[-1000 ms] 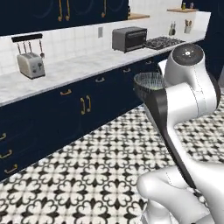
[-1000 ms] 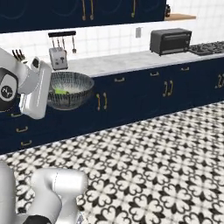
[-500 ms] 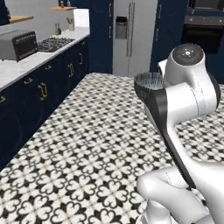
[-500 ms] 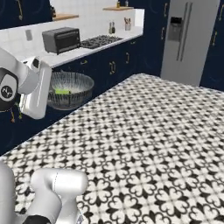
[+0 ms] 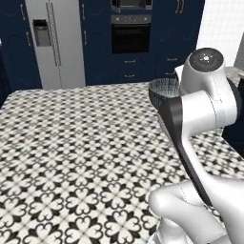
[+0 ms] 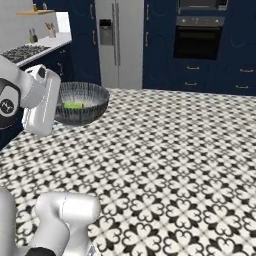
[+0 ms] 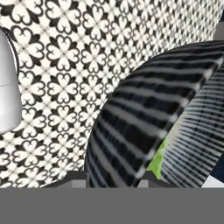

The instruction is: Pick the lemon wedge from the sink and place it in the bowl. Then pick the bowl and place it in the microwave. Then close the microwave door and press the start button.

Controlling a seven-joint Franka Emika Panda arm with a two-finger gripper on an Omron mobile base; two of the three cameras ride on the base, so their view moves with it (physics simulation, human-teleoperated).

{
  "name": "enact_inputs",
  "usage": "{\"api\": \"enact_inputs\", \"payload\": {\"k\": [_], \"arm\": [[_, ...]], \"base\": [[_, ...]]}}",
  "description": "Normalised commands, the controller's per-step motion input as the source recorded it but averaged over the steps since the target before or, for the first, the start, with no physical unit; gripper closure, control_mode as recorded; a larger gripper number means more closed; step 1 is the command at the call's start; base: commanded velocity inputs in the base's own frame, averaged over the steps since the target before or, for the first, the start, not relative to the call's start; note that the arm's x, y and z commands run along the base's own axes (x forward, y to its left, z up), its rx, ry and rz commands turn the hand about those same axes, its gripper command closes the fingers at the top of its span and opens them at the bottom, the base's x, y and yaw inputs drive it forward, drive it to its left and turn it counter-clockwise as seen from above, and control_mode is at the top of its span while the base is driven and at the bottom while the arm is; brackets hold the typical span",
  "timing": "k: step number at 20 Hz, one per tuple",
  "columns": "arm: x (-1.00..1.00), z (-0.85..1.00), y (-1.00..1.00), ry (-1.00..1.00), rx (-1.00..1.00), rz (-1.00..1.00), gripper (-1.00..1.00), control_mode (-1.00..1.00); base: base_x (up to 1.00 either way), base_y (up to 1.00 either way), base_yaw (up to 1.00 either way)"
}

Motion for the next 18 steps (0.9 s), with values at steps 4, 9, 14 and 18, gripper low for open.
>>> {"api": "enact_inputs", "payload": {"k": [4,9,14,18], "arm": [[0.00,0.00,0.00,0.00,0.00,0.00,1.00,1.00],[0.00,0.00,0.00,0.00,0.00,0.00,1.00,1.00],[0.00,0.00,0.00,0.00,0.00,0.00,1.00,1.00],[0.00,0.00,0.00,0.00,0.00,0.00,1.00,1.00]], "base": [[0.98,-0.63,-0.19],[1.00,-0.83,-0.01],[1.00,-0.94,0.02],[1.00,-0.91,0.09]]}}
